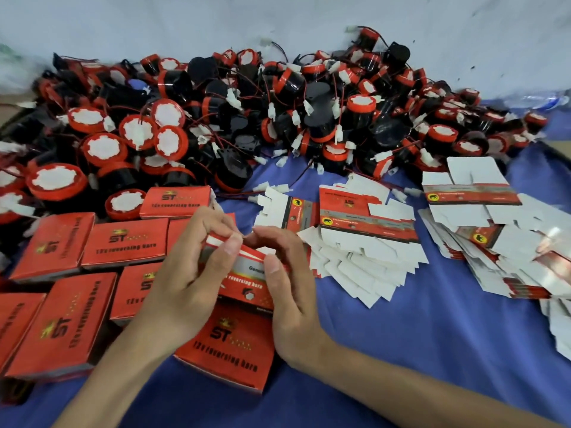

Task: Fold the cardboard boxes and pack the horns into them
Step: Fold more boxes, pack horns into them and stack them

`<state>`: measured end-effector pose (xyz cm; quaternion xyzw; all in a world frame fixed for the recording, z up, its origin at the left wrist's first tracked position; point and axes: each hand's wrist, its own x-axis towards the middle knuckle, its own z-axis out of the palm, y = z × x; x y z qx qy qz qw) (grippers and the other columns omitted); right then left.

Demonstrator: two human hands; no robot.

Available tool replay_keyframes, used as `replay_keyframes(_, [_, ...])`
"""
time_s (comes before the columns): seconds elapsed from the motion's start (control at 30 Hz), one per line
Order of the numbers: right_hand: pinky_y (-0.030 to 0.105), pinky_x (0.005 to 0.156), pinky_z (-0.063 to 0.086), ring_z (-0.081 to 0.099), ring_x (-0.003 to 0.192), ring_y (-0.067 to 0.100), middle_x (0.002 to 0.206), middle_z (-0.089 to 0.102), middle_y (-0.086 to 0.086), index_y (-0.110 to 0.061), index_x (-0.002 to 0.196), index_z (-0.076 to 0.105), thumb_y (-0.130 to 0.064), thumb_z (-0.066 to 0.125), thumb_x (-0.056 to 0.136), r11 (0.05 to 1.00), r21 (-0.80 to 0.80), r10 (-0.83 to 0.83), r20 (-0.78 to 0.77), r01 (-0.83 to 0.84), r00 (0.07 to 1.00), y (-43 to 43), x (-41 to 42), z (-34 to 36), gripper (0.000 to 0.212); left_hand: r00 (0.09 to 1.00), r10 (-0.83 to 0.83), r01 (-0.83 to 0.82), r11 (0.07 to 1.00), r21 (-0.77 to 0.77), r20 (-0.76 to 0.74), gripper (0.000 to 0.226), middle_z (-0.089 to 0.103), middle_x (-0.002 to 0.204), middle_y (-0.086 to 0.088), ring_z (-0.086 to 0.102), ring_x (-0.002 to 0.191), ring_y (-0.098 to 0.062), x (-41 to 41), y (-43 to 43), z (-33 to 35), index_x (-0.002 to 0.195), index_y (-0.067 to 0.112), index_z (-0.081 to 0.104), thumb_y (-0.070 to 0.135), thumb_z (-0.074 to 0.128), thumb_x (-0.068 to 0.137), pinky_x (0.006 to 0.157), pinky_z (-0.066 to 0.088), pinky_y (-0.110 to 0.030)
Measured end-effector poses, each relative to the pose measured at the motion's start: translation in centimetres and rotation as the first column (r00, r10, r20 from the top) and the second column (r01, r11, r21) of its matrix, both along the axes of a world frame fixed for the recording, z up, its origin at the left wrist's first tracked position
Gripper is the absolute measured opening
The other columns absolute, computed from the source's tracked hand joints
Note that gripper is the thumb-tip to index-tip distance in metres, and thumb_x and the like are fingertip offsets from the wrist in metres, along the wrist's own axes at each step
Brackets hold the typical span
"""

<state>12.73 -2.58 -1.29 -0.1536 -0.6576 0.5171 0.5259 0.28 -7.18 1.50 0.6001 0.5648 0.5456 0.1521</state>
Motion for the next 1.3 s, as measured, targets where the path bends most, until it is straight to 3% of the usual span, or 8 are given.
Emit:
replay_keyframes(0.57, [0.031, 0.086, 0.052, 0.067, 0.102, 0.019, 0.110, 0.072, -0.002, -0.008, 0.107, 0.071, -0.029, 0.049, 0.099, 0.976, 0.082, -0.201, 0.004, 0.200, 0.980, 0.3, -0.7, -0.2, 0.031, 0.998, 0.015, -0.011, 0.997, -0.076, 0.053, 0.040, 0.053, 0.072, 0.006, 0.051, 0.059, -0.020, -1.0, 0.8, 0.3, 0.069, 0.025, 0.047, 0.059, 0.046, 0.089, 0.055, 0.042, -0.032])
replay_keyframes(0.7, [0.035, 0.088, 0.050, 0.064, 0.106, 0.022, 0.116, 0.068, -0.001, -0.014, 0.112, 0.069, -0.035, 0.044, 0.101, 0.988, 0.063, -0.146, 0.052, 0.143, 0.988, 0.2, -0.8, -0.1, 0.035, 0.977, 0.090, 0.006, 0.895, -0.447, 0.194, 0.062, 0.042, 0.045, -0.017, 0.048, 0.041, -0.033, -2.9, 4.4, 0.2, 0.030, 0.021, 0.052, 0.019, 0.059, 0.092, 0.051, 0.033, -0.044])
replay_keyframes(0.77, [0.034, 0.091, 0.050, 0.062, 0.110, 0.020, 0.117, 0.065, -0.003, -0.018, 0.116, 0.067, -0.046, 0.043, 0.098, 0.997, -0.034, -0.067, 0.099, 0.070, 0.993, 0.1, -0.4, 0.2, 0.041, 0.991, 0.016, 0.006, 0.986, -0.166, 0.133, 0.044, 0.060, 0.065, 0.004, 0.061, 0.057, -0.004, -2.2, 3.0, 0.5, 0.055, 0.036, 0.064, 0.037, 0.051, 0.097, 0.050, 0.043, -0.023])
replay_keyframes(0.83, [0.040, 0.092, 0.051, 0.062, 0.111, 0.018, 0.115, 0.065, 0.000, -0.017, 0.115, 0.065, -0.049, 0.053, 0.091, 0.987, -0.157, 0.044, 0.072, -0.032, 0.996, 0.5, -0.4, 0.6, 0.042, 0.998, -0.016, 0.014, 0.999, 0.033, 0.062, 0.019, 0.059, 0.091, 0.013, 0.062, 0.084, -0.003, -1.0, 0.5, 0.4, 0.086, 0.037, 0.059, 0.056, 0.055, 0.089, 0.069, 0.050, -0.015])
replay_keyframes(0.9, [0.030, 0.091, 0.052, 0.062, 0.107, 0.004, 0.110, 0.065, 0.008, -0.013, 0.108, 0.063, -0.050, 0.063, 0.080, 0.970, -0.228, 0.107, 0.080, -0.086, 0.991, 1.2, -0.8, 0.9, 0.046, 0.996, 0.061, -0.062, 0.998, 0.009, 0.062, 0.001, 0.060, 0.091, 0.007, 0.062, 0.084, -0.002, -1.7, 0.0, -1.4, 0.085, 0.036, 0.060, 0.037, 0.061, 0.086, 0.074, 0.049, -0.016])
replay_keyframes(1.0, [0.015, 0.092, 0.047, 0.055, 0.108, -0.013, 0.110, 0.057, 0.004, -0.010, 0.121, 0.048, -0.032, 0.077, 0.076, 0.980, -0.177, 0.132, 0.204, -0.096, 0.970, 1.5, -0.6, 0.6, 0.059, 0.919, 0.244, -0.181, 0.959, -0.219, 0.309, 0.028, 0.062, 0.078, -0.005, 0.063, 0.073, 0.003, -3.0, 1.4, -2.4, 0.073, 0.025, 0.064, 0.051, 0.076, 0.071, 0.078, 0.049, -0.026])
replay_keyframes(1.1, [0.027, 0.097, 0.048, 0.055, 0.119, 0.007, 0.128, 0.050, -0.002, -0.026, 0.129, 0.046, -0.007, 0.077, 0.077, 0.991, -0.089, 0.119, 0.255, -0.099, 0.959, 1.1, 0.9, 1.0, 0.063, 0.927, 0.119, -0.091, 0.991, -0.096, 0.355, 0.023, 0.067, 0.092, 0.006, 0.066, 0.089, -0.010, -2.5, 1.1, -1.9, 0.085, 0.033, 0.063, 0.053, 0.066, 0.074, 0.078, 0.055, -0.040])
replay_keyframes(1.3, [0.027, 0.085, 0.053, 0.064, 0.098, 0.004, 0.105, 0.060, -0.028, -0.038, 0.114, 0.049, -0.034, 0.078, 0.070, 0.997, 0.051, 0.034, 0.280, -0.050, 0.959, 2.8, 2.2, 3.1, 0.052, 0.931, -0.103, 0.149, 0.983, -0.107, 0.351, 0.059, 0.070, 0.101, 0.008, 0.070, 0.089, -0.013, -1.2, -0.1, 0.1, 0.106, 0.039, 0.059, 0.077, 0.068, 0.062, 0.068, 0.059, -0.027])
